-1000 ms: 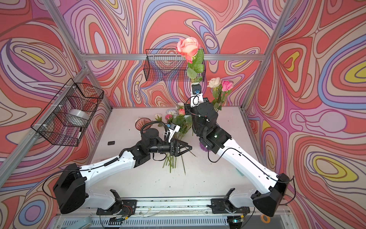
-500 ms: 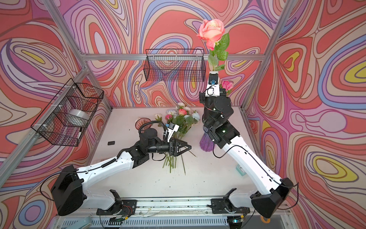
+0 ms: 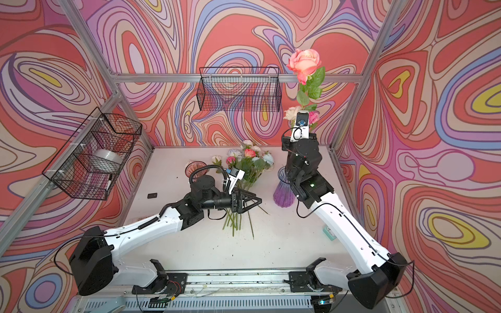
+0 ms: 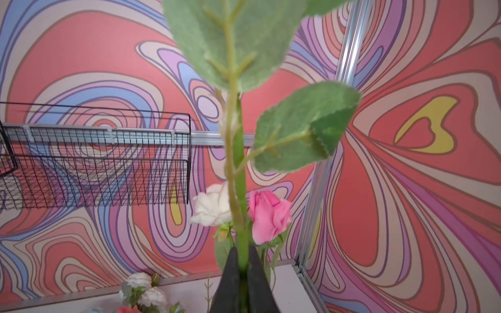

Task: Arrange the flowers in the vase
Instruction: 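Lower the pink rose stem into the purple vase and open the right gripper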

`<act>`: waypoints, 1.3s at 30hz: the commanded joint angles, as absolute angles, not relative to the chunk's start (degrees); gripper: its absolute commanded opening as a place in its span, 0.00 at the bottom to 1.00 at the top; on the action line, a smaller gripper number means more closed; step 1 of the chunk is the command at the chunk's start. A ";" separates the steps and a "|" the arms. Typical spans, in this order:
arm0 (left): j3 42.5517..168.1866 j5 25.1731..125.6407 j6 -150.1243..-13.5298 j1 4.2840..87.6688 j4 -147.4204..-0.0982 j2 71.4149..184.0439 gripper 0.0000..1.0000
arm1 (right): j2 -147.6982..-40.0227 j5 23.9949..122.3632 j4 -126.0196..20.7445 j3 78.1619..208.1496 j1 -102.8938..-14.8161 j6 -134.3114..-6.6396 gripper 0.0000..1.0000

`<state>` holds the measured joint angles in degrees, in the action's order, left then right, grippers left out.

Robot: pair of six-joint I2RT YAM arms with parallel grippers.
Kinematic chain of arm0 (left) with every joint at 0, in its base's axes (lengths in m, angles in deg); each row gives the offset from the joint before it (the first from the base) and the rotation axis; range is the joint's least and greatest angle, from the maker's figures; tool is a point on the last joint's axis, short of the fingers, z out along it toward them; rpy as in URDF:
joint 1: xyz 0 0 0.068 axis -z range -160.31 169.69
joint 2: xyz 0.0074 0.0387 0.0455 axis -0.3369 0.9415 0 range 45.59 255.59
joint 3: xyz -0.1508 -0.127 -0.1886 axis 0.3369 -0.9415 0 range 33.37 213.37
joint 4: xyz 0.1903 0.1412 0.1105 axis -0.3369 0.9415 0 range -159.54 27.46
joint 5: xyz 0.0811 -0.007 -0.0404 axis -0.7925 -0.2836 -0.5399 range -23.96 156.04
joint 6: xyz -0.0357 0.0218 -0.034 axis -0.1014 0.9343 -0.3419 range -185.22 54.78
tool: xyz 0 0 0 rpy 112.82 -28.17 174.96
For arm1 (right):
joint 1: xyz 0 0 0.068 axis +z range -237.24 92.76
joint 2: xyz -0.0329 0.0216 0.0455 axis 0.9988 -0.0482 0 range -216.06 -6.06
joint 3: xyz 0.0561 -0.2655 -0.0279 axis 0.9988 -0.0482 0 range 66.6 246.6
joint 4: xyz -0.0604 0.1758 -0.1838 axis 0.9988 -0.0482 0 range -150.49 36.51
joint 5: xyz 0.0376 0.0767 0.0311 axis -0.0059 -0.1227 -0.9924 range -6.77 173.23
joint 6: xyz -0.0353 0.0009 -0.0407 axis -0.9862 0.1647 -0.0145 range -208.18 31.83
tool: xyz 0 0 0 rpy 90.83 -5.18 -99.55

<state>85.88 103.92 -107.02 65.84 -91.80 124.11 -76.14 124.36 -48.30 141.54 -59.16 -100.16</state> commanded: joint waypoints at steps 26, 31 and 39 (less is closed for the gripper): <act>87.42 103.23 -104.37 65.83 -89.62 123.11 0.86 | -76.70 123.73 -60.89 134.59 -59.38 -90.02 0.14; 87.51 103.09 -104.17 65.80 -89.48 122.93 0.86 | -76.54 123.40 -61.64 135.10 -59.37 -89.33 0.18; 87.51 103.00 -103.84 65.81 -89.25 122.93 0.86 | -75.02 122.35 -63.70 136.53 -59.44 -88.27 0.24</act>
<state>85.88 103.44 -104.79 65.84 -89.02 124.09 -76.56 123.22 -61.94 134.65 -59.16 -89.54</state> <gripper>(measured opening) 0.862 0.233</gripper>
